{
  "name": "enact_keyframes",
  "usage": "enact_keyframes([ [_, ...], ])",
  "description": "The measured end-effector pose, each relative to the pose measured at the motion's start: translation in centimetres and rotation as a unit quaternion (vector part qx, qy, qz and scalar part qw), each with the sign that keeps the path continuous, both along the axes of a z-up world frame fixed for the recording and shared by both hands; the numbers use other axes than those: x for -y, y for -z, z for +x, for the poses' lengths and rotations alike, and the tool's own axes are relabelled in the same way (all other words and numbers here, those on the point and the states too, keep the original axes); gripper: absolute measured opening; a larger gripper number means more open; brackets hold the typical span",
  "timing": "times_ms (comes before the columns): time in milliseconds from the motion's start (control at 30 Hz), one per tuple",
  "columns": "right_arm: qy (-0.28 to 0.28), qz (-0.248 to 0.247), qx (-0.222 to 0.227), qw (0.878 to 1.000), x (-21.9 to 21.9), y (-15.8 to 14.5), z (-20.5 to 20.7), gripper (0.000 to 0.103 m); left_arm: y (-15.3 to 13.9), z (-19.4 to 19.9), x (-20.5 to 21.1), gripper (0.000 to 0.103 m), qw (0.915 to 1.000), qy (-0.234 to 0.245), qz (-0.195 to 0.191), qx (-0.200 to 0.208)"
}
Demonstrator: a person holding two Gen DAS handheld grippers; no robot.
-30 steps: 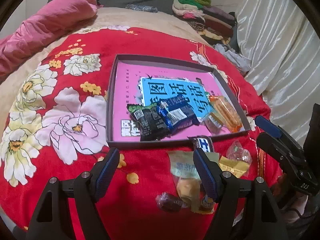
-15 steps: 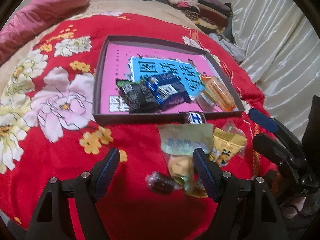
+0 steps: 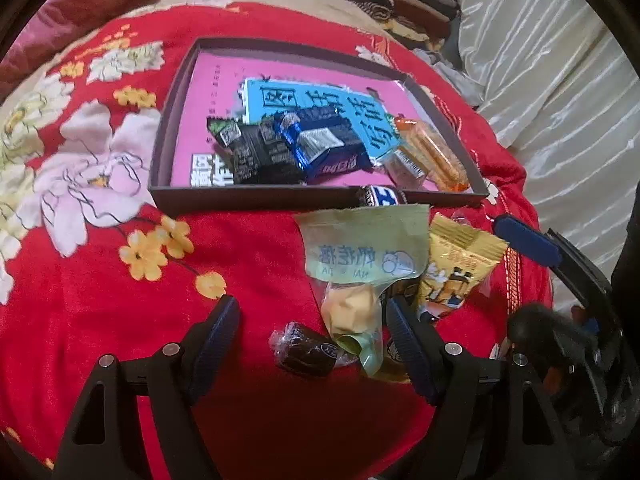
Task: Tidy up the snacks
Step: 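Grasp the green-labelled clear bag with the left gripper while the right gripper grasps the yellow chip bag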
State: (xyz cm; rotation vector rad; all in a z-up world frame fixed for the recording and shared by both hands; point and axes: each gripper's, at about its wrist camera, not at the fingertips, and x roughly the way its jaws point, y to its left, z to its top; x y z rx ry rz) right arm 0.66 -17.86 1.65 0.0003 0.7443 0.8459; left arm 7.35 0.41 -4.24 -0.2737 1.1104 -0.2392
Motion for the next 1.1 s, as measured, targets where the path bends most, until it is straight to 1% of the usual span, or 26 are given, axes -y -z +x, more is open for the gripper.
enact_keyframes([
  [133, -0.005, -0.023, -0.008, 1.0, -0.5, 0.8, 0.1, 0.072, 0.9, 0.4, -0.1, 0.076, 0.9999, -0.002, -0.007, -0.012],
  [200, -0.01, -0.029, -0.009, 0.999, -0.7, 1.0, 0.0, 0.068, 1.0, 0.5, -0.1, 0.075, 0.9998, -0.003, -0.012, -0.012],
  [367, -0.017, -0.049, 0.004, 0.999, -1.2, 1.2, -0.3, 0.06, 1.2, 1.1, 0.2, 0.062, 0.9997, 0.004, -0.02, -0.01],
  [433, -0.021, -0.05, 0.007, 0.999, -1.3, 1.3, -0.3, 0.057, 1.5, 1.2, 0.3, 0.054, 0.9995, 0.006, -0.026, -0.015],
  [467, -0.022, -0.05, 0.008, 0.998, -1.4, 1.3, -0.3, 0.054, 1.6, 1.2, 0.3, 0.053, 0.9994, 0.009, -0.029, -0.017],
  [633, -0.038, -0.045, 0.005, 0.998, -1.8, 1.5, -0.2, 0.047, 1.8, 1.2, 0.1, 0.051, 0.9989, 0.011, -0.04, -0.02],
  [767, -0.049, -0.041, -0.001, 0.998, -2.2, 1.9, -0.1, 0.039, 1.9, 1.1, -0.3, 0.05, 0.9986, 0.01, -0.048, -0.021],
  [867, -0.061, -0.034, -0.01, 0.997, -2.5, 2.2, 0.0, 0.038, 1.9, 1.1, -0.5, 0.048, 0.9984, 0.009, -0.051, -0.022],
  [933, -0.064, -0.039, -0.014, 0.997, -2.7, 2.4, 0.1, 0.038, 1.9, 1.1, -0.6, 0.047, 0.9982, 0.009, -0.055, -0.022],
  [1100, -0.071, -0.048, -0.029, 0.996, -3.3, 3.2, 0.5, 0.032, 1.9, 1.1, -0.7, 0.045, 0.998, 0.01, -0.058, -0.022],
])
